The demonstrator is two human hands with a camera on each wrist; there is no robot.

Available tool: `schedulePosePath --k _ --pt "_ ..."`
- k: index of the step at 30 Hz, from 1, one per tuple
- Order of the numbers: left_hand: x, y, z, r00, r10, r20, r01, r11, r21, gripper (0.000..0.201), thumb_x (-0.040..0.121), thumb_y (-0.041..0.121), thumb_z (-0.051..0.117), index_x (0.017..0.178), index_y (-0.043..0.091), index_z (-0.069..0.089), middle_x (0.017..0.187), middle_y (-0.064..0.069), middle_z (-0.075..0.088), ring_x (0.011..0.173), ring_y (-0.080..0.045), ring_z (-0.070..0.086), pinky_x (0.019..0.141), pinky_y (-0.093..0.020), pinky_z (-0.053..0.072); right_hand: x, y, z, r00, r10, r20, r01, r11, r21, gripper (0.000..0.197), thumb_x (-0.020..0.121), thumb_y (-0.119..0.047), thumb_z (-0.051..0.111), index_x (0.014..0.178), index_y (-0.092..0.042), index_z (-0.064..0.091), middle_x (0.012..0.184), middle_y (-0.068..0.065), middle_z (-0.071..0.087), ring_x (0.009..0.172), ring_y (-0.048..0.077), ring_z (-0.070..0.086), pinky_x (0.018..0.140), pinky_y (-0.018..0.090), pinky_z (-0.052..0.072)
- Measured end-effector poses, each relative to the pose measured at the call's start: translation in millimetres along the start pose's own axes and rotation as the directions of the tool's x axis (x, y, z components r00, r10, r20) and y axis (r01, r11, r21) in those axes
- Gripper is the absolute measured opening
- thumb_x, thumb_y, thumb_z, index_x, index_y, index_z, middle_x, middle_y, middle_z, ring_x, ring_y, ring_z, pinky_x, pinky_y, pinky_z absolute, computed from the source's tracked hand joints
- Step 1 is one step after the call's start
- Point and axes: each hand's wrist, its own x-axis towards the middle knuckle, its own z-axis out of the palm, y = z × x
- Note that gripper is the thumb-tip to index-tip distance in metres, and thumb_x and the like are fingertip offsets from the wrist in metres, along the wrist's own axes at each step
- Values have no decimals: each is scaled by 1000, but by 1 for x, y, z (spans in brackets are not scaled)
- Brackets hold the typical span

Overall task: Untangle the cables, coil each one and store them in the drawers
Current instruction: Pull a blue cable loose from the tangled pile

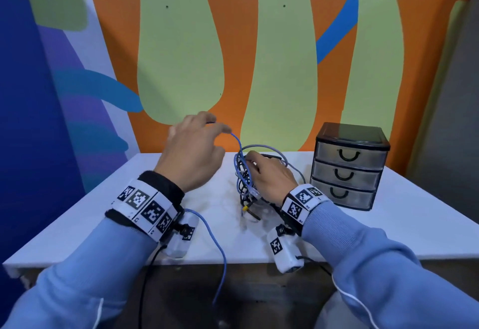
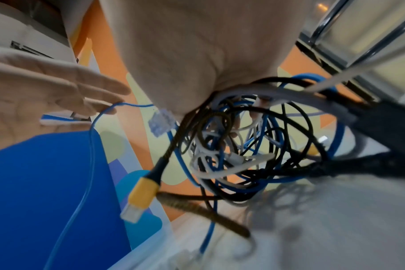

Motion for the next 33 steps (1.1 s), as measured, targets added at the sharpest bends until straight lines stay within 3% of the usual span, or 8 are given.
schedulePosePath --k 6,10,14,17,23,27,29,33 --pt "-6 6 11 983 179 -31 -171 969 178 35 97 39 66 133 34 67 140 -5 53 141 -26 42 121 -65 21 -3 -2 2 996 6 93 -6 1000 -4 25 110 -37 34 121 -33 56 100 -12 57 113 24 52 96 50 41" --pt "-8 16 22 947 300 114 -315 934 166 16 100 37 66 109 34 79 128 -1 61 125 -29 54 110 -52 36 -3 1 5 993 32 113 -37 998 42 23 108 -41 40 124 -33 56 91 -20 58 111 18 51 98 47 34" --pt "-7 22 38 953 157 261 -207 962 177 29 106 45 54 120 34 76 115 -1 56 111 -27 54 86 -42 47 -7 6 10 989 95 111 -114 976 186 20 96 -53 52 107 -40 60 89 -20 63 102 16 61 102 50 38" --pt "-3 29 44 958 61 280 -94 990 106 32 104 40 50 115 31 79 110 -3 57 109 -30 54 88 -44 50 -10 23 17 994 61 93 -89 937 338 38 71 -60 52 101 -42 66 96 -16 72 101 12 67 104 56 44" --pt "9 49 50 951 -21 310 -49 975 217 28 96 44 59 101 21 74 109 -4 56 97 -29 55 89 -44 44 -22 29 14 995 43 88 -81 862 500 36 74 -37 66 109 -41 70 96 -14 76 87 2 69 102 54 49" --pt "14 55 52 943 -36 332 -41 974 224 20 97 34 62 103 17 70 112 -7 55 89 -29 50 77 -42 47 -26 30 17 991 110 72 -131 795 592 26 84 -29 76 110 -30 73 102 -6 78 100 12 73 104 53 50" --pt "13 59 54 936 -39 351 -40 976 215 18 100 30 60 107 14 66 114 -8 49 84 -31 51 70 -41 42 -26 29 16 986 146 85 -168 788 593 16 89 -28 70 104 -28 75 101 -9 79 102 12 72 107 51 48" --pt "8 66 59 943 -5 332 -65 978 199 13 101 14 54 114 13 57 117 -11 41 74 -34 49 63 -42 37 -23 29 11 974 197 111 -224 783 580 26 79 -41 54 87 -42 78 94 -18 78 102 12 68 108 46 44"
